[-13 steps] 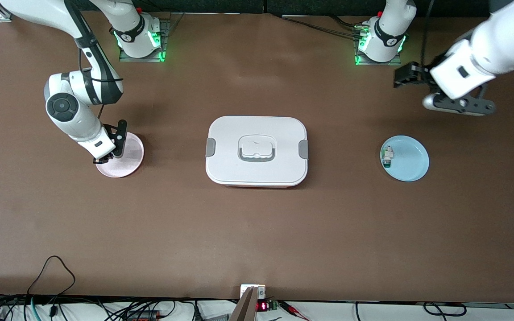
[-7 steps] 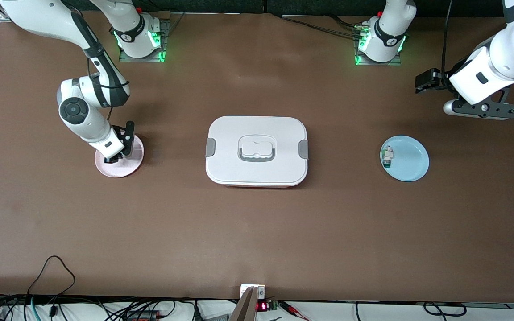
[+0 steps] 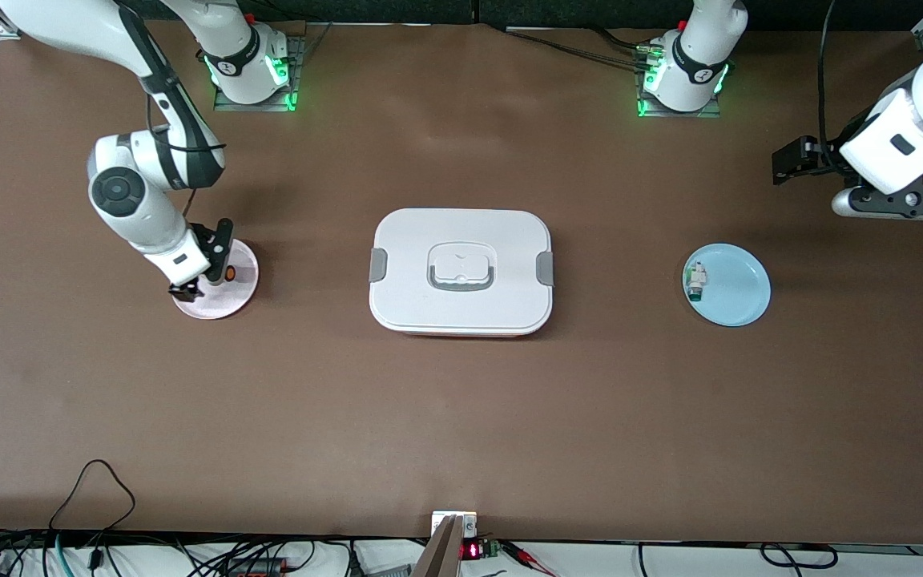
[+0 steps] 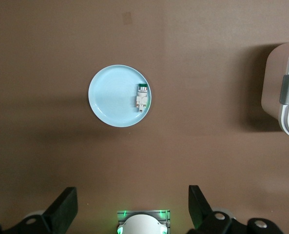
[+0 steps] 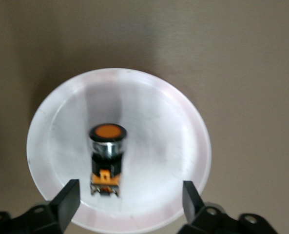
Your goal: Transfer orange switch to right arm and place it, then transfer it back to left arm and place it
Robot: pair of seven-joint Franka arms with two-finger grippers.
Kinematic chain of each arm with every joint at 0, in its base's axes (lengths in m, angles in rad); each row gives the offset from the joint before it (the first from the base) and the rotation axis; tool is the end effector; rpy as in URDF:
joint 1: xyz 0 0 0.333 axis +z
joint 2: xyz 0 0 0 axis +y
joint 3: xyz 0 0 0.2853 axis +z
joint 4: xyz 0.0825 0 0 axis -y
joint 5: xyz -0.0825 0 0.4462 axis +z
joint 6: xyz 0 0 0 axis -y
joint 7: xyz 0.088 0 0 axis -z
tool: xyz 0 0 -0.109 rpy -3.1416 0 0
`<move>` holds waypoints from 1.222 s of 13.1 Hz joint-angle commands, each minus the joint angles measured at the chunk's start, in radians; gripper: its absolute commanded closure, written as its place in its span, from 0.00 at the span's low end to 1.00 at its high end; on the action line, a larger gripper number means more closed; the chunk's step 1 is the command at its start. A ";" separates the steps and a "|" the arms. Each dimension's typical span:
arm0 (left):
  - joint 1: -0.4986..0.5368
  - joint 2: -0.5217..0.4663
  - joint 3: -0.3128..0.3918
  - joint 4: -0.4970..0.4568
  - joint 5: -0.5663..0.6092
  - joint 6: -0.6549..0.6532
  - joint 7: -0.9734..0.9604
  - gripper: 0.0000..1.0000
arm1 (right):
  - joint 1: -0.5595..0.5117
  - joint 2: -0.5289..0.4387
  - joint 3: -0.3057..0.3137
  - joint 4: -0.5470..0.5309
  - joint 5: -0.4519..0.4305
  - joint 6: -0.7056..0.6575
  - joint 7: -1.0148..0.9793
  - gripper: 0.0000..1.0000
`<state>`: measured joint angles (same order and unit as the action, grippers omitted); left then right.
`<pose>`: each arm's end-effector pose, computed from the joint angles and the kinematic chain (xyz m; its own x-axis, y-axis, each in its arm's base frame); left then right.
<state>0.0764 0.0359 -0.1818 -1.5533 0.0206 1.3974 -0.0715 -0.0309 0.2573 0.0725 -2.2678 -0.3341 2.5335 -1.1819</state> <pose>0.6029 -0.0597 0.5660 0.9816 -0.0296 -0.1885 -0.0354 -0.9990 -0.0276 0.5656 0.0286 0.1634 0.0792 0.9833 -0.1641 0.9960 -0.0712 0.0540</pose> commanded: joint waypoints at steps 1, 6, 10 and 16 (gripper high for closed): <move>0.020 -0.030 -0.038 -0.017 0.021 0.011 -0.043 0.00 | -0.001 -0.059 0.013 0.062 0.004 -0.067 0.028 0.00; -0.001 -0.030 -0.024 -0.017 0.007 0.084 -0.033 0.00 | 0.017 -0.136 0.012 0.164 0.251 -0.195 0.287 0.00; 0.005 -0.037 0.016 -0.030 0.006 0.084 -0.047 0.00 | 0.014 -0.185 0.009 0.249 0.372 -0.327 0.753 0.00; -0.056 -0.090 0.024 -0.073 -0.062 0.083 -0.160 0.00 | 0.017 -0.187 0.007 0.517 0.421 -0.765 1.320 0.00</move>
<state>0.0612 -0.0147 -0.1694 -1.5943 -0.0270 1.4718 -0.1993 -0.0167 0.0650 0.0823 -1.8559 0.0614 1.9121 0.0245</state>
